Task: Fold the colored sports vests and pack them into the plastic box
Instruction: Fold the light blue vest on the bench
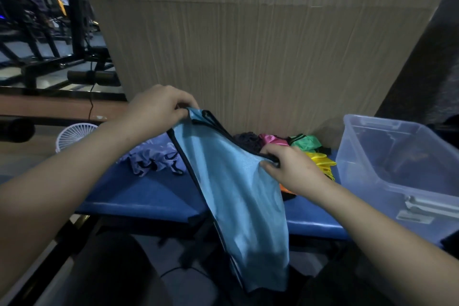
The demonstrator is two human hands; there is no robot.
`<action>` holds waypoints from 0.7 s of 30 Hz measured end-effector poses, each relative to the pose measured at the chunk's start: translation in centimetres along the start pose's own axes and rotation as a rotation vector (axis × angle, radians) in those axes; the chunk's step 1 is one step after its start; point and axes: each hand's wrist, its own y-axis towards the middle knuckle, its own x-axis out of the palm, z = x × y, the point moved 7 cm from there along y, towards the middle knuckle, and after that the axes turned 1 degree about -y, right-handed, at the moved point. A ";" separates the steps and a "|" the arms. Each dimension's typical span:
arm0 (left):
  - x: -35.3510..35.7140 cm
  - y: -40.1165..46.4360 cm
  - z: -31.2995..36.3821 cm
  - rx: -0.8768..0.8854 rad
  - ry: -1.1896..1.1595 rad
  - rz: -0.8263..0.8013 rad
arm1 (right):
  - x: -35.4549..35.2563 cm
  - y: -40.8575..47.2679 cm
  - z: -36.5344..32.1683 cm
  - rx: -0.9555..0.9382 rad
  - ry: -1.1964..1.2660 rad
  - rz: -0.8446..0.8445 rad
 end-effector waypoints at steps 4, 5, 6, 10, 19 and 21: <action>-1.7 2.3 -0.5 -0.023 -0.021 0.145 | -1.5 2.6 -0.3 0.044 0.078 0.044; -2.1 2.9 -0.6 -0.031 -0.037 0.178 | -1.9 3.3 -0.2 0.059 0.110 0.051; -2.4 3.7 -0.8 -0.038 -0.054 0.204 | -2.3 4.1 -0.2 0.075 0.138 0.062; -3.2 6.8 -1.6 -0.058 -0.079 0.267 | -3.2 7.2 -0.2 0.139 0.204 0.073; -5.7 15.1 -3.1 -0.041 -0.073 0.359 | -1.9 15.5 1.3 0.286 0.625 0.067; -5.8 16.9 -3.6 -0.026 -0.051 0.367 | -1.6 17.2 1.6 0.294 0.651 0.067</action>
